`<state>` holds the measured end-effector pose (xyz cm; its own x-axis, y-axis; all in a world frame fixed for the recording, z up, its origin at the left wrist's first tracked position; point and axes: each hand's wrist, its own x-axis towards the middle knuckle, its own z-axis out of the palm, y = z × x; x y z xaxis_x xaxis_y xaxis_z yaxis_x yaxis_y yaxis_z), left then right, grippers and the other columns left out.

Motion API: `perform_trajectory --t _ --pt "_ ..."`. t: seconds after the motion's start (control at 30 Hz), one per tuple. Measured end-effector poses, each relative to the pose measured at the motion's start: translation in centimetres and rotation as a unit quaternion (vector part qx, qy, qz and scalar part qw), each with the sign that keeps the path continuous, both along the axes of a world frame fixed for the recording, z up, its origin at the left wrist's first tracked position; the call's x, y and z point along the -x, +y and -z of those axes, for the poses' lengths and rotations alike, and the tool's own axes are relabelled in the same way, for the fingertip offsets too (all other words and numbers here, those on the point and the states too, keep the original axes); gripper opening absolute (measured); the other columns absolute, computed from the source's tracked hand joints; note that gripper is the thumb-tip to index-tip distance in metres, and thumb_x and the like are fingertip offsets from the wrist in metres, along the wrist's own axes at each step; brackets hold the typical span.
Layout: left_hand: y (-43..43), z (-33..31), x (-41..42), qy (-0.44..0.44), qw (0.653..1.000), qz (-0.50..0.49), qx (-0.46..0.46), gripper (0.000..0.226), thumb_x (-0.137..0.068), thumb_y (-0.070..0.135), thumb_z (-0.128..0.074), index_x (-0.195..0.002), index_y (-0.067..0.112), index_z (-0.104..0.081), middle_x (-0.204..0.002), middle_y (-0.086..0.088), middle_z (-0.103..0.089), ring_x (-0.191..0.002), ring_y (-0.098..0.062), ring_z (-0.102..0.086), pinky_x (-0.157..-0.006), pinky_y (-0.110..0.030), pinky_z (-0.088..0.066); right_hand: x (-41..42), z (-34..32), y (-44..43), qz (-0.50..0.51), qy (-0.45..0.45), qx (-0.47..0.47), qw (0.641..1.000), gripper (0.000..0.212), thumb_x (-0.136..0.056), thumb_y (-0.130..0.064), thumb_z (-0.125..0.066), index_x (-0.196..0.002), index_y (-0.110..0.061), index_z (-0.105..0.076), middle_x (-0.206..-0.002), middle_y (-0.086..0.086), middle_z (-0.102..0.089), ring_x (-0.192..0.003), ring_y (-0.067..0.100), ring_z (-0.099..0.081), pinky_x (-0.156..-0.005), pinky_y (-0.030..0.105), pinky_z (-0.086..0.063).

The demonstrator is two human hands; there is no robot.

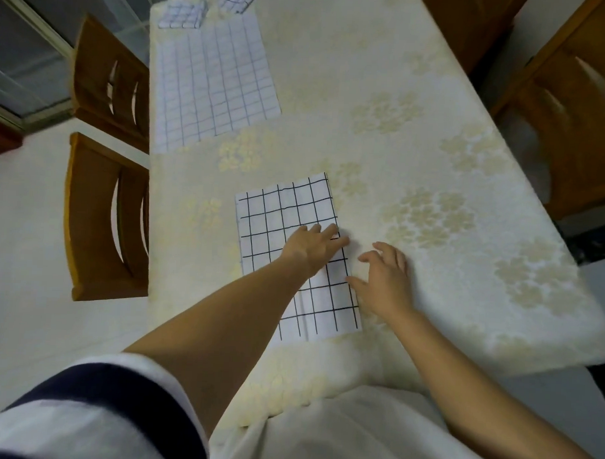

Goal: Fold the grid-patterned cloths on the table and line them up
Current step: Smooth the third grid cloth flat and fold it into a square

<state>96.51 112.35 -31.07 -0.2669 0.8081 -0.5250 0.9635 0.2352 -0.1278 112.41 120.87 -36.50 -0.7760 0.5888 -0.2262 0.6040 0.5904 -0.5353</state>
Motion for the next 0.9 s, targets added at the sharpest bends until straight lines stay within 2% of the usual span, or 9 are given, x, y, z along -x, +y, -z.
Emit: perform_trajectory --t 0.13,0.23,0.4,0.53,0.63,0.7,0.77,0.83,0.9 --pt "1.1 -0.1 -0.5 0.029 0.996 0.08 0.007 0.067 -0.091 0.013 -0.07 -0.147 0.025 -0.034 -0.151 -0.007 -0.032 -0.131 -0.029 -0.04 -0.111 -0.042 -0.035 0.9 0.1 -1.8 0.0 -0.052 -0.069 0.996 0.036 -0.087 -0.045 -0.068 -0.113 -0.022 -0.064 -0.117 0.005 -0.056 -0.114 0.027 -0.045 -0.098 0.037 -0.035" --pt "1.7 0.0 -1.3 0.039 0.99 0.135 0.017 0.048 -0.097 0.012 -0.059 -0.143 0.021 -0.045 -0.151 -0.007 -0.035 -0.136 -0.029 -0.036 -0.12 -0.045 -0.026 1.5 -0.2 -2.0 0.008 -0.073 -0.031 0.997 0.024 -0.089 -0.042 -0.066 -0.102 -0.022 -0.065 -0.104 0.001 -0.067 -0.107 0.025 -0.061 -0.091 0.038 -0.041" --pt "2.2 0.6 -2.0 0.051 0.984 0.166 0.029 0.035 -0.105 0.013 -0.045 -0.139 0.014 -0.052 -0.147 -0.008 -0.043 -0.137 -0.03 -0.039 -0.125 -0.048 -0.015 2.1 -0.6 -2.1 0.001 -0.093 -0.015 0.996 0.025 -0.09 -0.043 -0.064 -0.095 -0.019 -0.067 -0.097 0.001 -0.072 -0.095 0.026 -0.068 -0.085 0.037 -0.047" --pt "2.4 0.5 -0.8 0.029 0.985 0.17 0.019 0.035 -0.103 0.01 -0.048 -0.137 0.017 -0.051 -0.131 -0.005 -0.058 -0.131 -0.029 -0.047 -0.126 -0.049 -0.013 1.9 -1.3 -1.1 -0.028 -0.087 0.067 0.994 0.02 -0.095 -0.037 -0.06 -0.095 -0.017 -0.063 -0.091 0.003 -0.07 -0.088 0.029 -0.066 -0.073 0.035 -0.05" --pt "2.9 0.2 0.7 0.042 0.983 0.177 0.026 0.029 -0.102 0.023 -0.055 -0.131 0.021 -0.061 -0.131 -0.004 -0.056 -0.133 -0.028 -0.046 -0.127 -0.051 -0.008 1.7 -1.4 0.3 -0.017 -0.063 0.175 0.982 0.018 -0.092 -0.034 -0.067 -0.097 -0.018 -0.061 -0.08 -0.003 -0.064 -0.08 0.021 -0.062 -0.069 0.031 -0.05" --pt "3.2 -0.3 1.8 0.035 0.988 0.148 0.014 0.03 -0.1 0.035 -0.059 -0.127 0.022 -0.064 -0.132 -0.003 -0.056 -0.137 -0.028 -0.043 -0.127 -0.052 -0.002 1.5 -1.5 1.7 -0.021 -0.056 0.227 0.972 0.022 -0.089 -0.031 -0.072 -0.079 -0.017 -0.059 -0.064 -0.006 -0.053 -0.063 0.014 -0.051 -0.055 0.024 -0.039" --pt "3.2 -1.2 2.9 0.007 0.996 0.088 -0.007 0.032 -0.099 0.042 -0.059 -0.124 0.023 -0.065 -0.129 -0.001 -0.058 -0.139 -0.026 -0.041 -0.126 -0.051 0.002 1.3 -1.7 3.2 -0.029 -0.05 0.253 0.966 0.038 -0.087 -0.029 -0.075 -0.062 -0.019 -0.048 -0.054 -0.008 -0.039 -0.051 0.01 -0.035 -0.049 0.022 -0.028" --pt "3.0 -1.9 4.2 -0.021 0.999 0.005 -0.034 0.035 -0.096 0.047 -0.061 -0.121 0.024 -0.065 -0.126 0.0 -0.062 -0.137 -0.026 -0.044 -0.125 -0.051 0.004 1.0 -1.9 5.2 -0.048 -0.06 0.267 0.961 0.042 -0.086 -0.03 -0.077 -0.059 -0.017 -0.046 -0.053 -0.008 -0.034 -0.05 0.01 -0.031 -0.052 0.024 -0.027" --pt "2.4 -2.3 5.3 -0.057 0.993 -0.093 -0.043 0.036 -0.094 0.052 -0.062 -0.117 0.024 -0.066 -0.121 0.001 -0.066 -0.129 -0.024 -0.051 -0.124 -0.052 0.004 1.1 -2.1 7.5 -0.107 -0.109 0.259 0.954 0.036 -0.086 -0.032 -0.077 -0.064 -0.012 -0.056 -0.056 -0.004 -0.04 -0.053 0.012 -0.036 -0.056 0.025 -0.028"
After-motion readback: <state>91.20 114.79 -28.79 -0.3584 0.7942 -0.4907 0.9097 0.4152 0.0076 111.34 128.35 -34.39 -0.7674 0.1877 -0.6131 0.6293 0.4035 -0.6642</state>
